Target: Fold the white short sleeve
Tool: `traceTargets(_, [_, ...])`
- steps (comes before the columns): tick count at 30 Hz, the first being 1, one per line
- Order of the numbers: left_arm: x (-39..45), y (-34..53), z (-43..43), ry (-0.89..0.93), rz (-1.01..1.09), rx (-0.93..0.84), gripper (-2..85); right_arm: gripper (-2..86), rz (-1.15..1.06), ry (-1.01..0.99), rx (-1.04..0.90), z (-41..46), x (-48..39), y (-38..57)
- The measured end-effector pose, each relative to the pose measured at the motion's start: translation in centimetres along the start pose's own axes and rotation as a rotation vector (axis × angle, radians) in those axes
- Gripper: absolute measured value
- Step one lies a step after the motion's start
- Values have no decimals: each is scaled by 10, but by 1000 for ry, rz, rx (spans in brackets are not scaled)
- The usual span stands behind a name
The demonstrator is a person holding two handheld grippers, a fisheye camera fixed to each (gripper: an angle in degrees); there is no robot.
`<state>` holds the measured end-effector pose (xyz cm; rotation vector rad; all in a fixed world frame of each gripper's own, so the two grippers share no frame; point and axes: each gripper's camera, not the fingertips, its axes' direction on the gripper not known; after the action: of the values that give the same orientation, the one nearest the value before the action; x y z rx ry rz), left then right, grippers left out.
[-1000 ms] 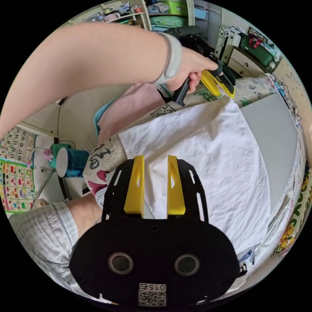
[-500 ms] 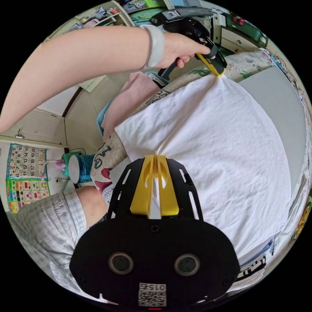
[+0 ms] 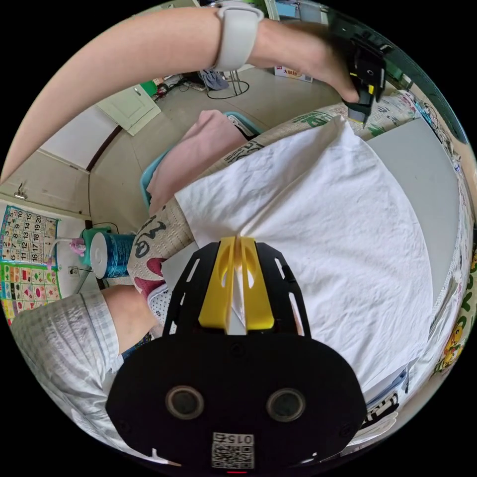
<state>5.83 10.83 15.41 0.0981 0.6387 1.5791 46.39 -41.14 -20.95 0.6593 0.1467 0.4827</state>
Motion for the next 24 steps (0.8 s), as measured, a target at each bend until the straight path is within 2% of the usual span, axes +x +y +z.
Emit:
traceTargets(4, [22,-16,-24,-86,118,-53,64,2,-17,-17,5,-4,12,8])
traceTargets(6, [28,-20,-36,-122,157,-62,64,-1,19,-39,68,-17,19,15])
traceTargets(11, [45,-15,-64,-251,308,-57,64,-4,4,-200,176,-56,36,64])
traceTargets(15, [44,-10,-65,-235,327,-72,63,-5,-6,-219,147,-67,51,95])
traceTargets(18, [24,-2,-59,-83,204,-94,60,-5,41,-207,103,-72,74,117])
traceTargets(20, [-8,15,-48,221,-29,-94,54,-5,117,-175,86,-78,99,135])
traceTargets(22, [-24,39,-36,390,-181,-88,45,-5,207,-146,79,-84,120,149])
traceTargets(24, [-28,65,-26,438,-274,-96,34,-5,291,-124,77,-91,142,166])
